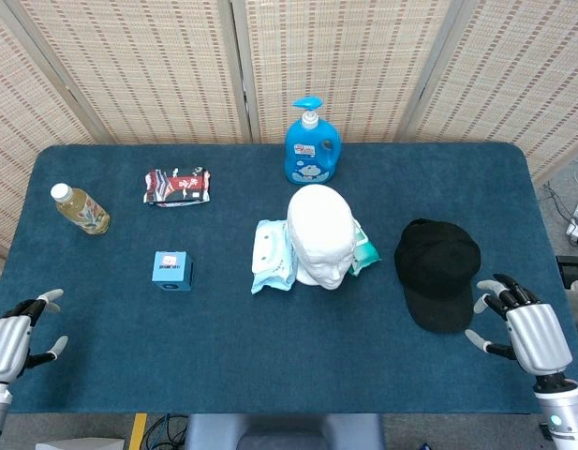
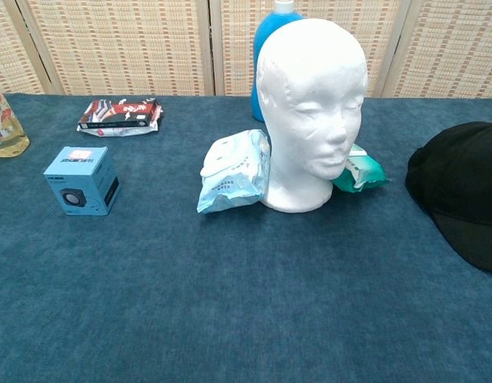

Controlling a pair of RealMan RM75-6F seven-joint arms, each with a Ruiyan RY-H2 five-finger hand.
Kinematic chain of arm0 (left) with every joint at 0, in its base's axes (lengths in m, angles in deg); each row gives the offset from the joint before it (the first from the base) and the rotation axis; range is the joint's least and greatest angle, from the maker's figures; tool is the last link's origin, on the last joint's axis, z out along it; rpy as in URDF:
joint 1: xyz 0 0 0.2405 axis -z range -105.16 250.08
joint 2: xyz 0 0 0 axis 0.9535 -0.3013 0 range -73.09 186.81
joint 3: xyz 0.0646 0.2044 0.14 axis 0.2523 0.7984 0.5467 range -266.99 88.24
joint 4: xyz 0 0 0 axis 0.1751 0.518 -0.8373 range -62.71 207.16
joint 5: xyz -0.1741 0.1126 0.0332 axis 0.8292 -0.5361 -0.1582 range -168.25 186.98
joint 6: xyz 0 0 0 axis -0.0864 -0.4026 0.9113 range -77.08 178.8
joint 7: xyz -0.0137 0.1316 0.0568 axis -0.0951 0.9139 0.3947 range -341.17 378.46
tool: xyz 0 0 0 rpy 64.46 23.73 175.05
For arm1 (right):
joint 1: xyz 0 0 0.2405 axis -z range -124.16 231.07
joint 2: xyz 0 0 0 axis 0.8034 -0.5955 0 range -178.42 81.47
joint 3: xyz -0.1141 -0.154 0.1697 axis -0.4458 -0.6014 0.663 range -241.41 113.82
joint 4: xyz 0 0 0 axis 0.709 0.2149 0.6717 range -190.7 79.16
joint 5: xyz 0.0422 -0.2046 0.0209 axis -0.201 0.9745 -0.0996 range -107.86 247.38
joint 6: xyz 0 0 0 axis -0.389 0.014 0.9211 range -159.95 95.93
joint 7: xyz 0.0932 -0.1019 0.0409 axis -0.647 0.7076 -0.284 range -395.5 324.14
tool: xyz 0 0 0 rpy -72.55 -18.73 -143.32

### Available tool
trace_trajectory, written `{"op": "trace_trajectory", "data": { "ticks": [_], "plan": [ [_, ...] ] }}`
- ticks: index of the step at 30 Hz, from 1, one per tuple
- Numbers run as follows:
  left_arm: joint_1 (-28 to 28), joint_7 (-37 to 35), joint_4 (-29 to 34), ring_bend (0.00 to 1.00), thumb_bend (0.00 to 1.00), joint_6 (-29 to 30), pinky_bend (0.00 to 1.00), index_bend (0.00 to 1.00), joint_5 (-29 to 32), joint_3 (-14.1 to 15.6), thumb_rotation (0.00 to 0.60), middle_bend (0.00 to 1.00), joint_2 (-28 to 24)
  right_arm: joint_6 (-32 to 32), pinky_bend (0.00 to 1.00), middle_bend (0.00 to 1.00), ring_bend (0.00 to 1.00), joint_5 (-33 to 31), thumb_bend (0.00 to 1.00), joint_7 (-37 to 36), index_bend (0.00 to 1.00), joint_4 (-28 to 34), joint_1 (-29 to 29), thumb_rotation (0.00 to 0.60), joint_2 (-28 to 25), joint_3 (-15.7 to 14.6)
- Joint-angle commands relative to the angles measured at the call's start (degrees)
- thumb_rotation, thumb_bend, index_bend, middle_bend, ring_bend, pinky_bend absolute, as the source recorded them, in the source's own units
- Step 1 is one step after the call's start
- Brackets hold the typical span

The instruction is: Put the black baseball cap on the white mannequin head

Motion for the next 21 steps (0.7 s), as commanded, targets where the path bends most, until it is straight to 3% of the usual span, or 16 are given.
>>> {"op": "trace_trajectory", "data": {
  "ticks": [1,8,15,18,21],
  "plan": [
    [0.1,0.0,0.3,0.26,0.25,-0.5,0.37,0.22,0.1,0.2,0.600,0.38,-0.2,0.3,0.37,0.33,0.19,-0.2,0.00,-0.2,0.53,0.1,0.1,0.600,-0.2,-0.1],
    [0.2,-0.1,0.5,0.27,0.25,-1.4,0.40,0.23,0.5,0.5,0.600,0.40,-0.4,0.6,0.37,0.34,0.19,-0.7,0.00,-0.7,0.53,-0.1,-0.3,0.600,0.0,0.4],
    [0.0,0.0,1.1,0.29,0.25,-2.2,0.48,0.26,1.7,0.6,0.600,0.41,-0.6,1.3,0.42,0.45,0.30,-0.9,0.00,-0.1,0.53,-1.0,-0.8,0.600,0.8,0.8],
    [-0.1,-0.2,1.2,0.36,0.25,-2.1,0.58,0.28,1.5,0.7,0.600,0.45,-0.8,0.4,0.50,0.54,0.39,-0.2,0.00,0.5,0.53,-1.6,-0.9,0.600,1.5,1.0],
    [-0.4,0.0,1.1,0.53,0.25,-0.9,0.78,0.33,1.2,0.4,0.600,0.56,-0.8,0.1,0.53,0.59,0.43,0.0,0.00,1.1,0.53,-2.1,-1.0,0.600,2.2,1.1]
  ]
}}
